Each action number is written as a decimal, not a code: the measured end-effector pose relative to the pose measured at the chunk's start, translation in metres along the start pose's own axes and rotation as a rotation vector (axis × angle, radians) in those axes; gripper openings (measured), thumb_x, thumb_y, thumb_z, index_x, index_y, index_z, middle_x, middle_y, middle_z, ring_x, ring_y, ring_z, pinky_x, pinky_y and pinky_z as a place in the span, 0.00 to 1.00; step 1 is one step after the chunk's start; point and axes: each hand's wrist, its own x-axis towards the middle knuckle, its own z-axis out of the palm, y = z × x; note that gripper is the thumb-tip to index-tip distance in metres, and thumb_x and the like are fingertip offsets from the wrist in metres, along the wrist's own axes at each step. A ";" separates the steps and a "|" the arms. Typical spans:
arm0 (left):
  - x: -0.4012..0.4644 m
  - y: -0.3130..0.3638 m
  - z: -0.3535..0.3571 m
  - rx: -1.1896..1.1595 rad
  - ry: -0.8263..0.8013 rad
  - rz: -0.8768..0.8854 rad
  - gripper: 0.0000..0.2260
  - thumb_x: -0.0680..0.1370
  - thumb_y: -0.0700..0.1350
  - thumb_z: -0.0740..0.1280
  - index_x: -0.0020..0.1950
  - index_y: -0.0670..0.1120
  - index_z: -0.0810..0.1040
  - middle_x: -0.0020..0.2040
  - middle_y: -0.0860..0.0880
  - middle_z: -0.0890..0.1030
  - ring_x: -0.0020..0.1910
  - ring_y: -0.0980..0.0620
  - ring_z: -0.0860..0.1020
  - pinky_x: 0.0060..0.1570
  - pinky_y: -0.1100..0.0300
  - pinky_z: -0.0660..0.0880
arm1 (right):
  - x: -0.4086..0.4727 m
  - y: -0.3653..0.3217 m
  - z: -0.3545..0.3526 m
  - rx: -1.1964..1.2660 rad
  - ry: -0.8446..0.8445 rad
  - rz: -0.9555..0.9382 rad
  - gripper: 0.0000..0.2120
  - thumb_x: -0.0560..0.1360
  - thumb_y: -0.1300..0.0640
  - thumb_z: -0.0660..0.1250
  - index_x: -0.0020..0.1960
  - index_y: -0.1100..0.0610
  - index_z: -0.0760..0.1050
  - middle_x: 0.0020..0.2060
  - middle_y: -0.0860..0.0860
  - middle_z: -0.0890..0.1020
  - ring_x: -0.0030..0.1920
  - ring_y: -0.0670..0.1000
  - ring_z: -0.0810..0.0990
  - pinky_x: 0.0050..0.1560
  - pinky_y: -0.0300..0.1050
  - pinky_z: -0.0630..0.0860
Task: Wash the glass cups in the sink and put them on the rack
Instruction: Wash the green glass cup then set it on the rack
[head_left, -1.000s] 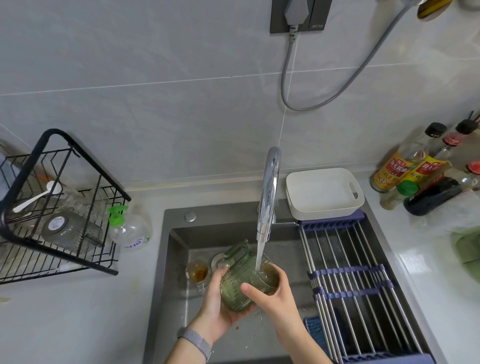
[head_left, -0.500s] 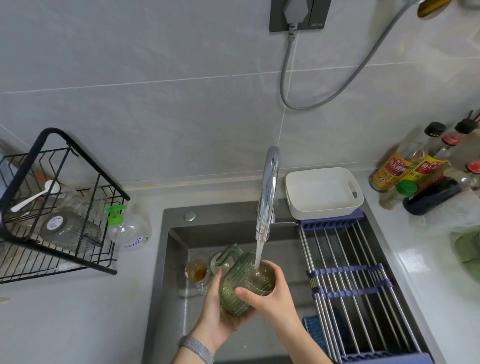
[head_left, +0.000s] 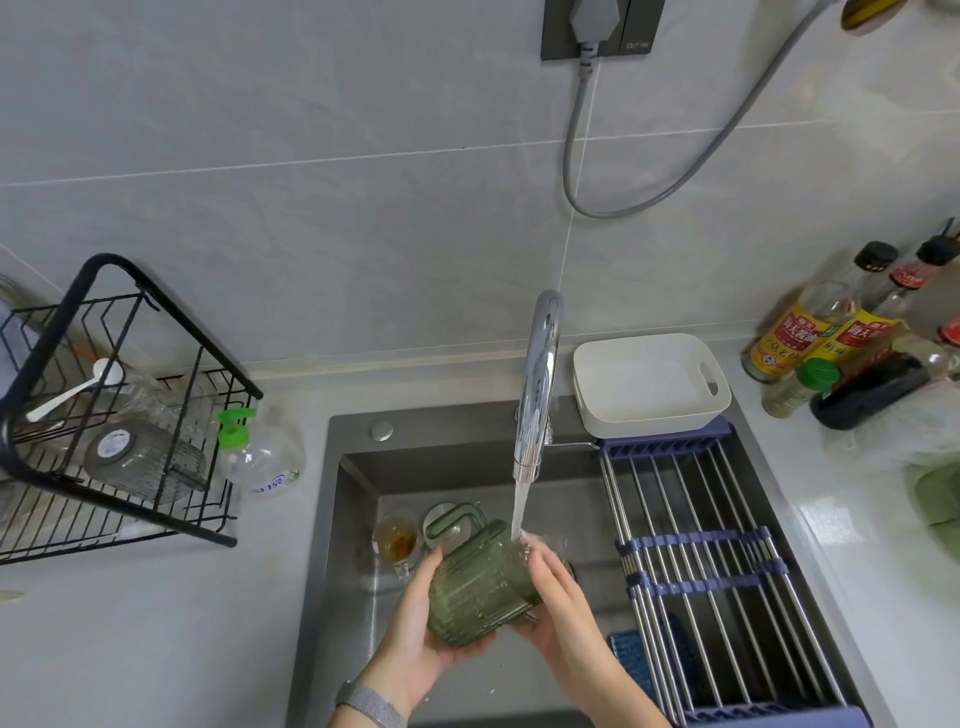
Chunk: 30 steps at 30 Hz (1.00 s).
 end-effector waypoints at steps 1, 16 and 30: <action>0.000 -0.001 -0.001 0.002 -0.005 -0.003 0.23 0.75 0.58 0.65 0.55 0.40 0.80 0.45 0.37 0.84 0.38 0.41 0.81 0.37 0.51 0.78 | 0.001 -0.003 -0.001 -0.027 0.006 0.043 0.16 0.76 0.49 0.69 0.60 0.54 0.78 0.55 0.54 0.83 0.57 0.56 0.81 0.57 0.63 0.77; 0.008 0.010 -0.005 0.080 -0.093 -0.117 0.25 0.69 0.58 0.67 0.53 0.39 0.80 0.43 0.38 0.82 0.37 0.40 0.80 0.27 0.55 0.77 | 0.015 -0.058 -0.009 -0.899 -0.151 0.013 0.02 0.77 0.58 0.67 0.50 0.54 0.76 0.40 0.62 0.84 0.32 0.61 0.83 0.27 0.43 0.79; 0.019 0.029 0.013 0.397 -0.021 0.021 0.26 0.77 0.64 0.60 0.55 0.43 0.82 0.46 0.40 0.86 0.35 0.41 0.84 0.19 0.65 0.68 | 0.024 -0.045 -0.009 -0.858 0.164 0.034 0.16 0.74 0.49 0.71 0.38 0.61 0.75 0.35 0.57 0.82 0.34 0.56 0.84 0.33 0.47 0.82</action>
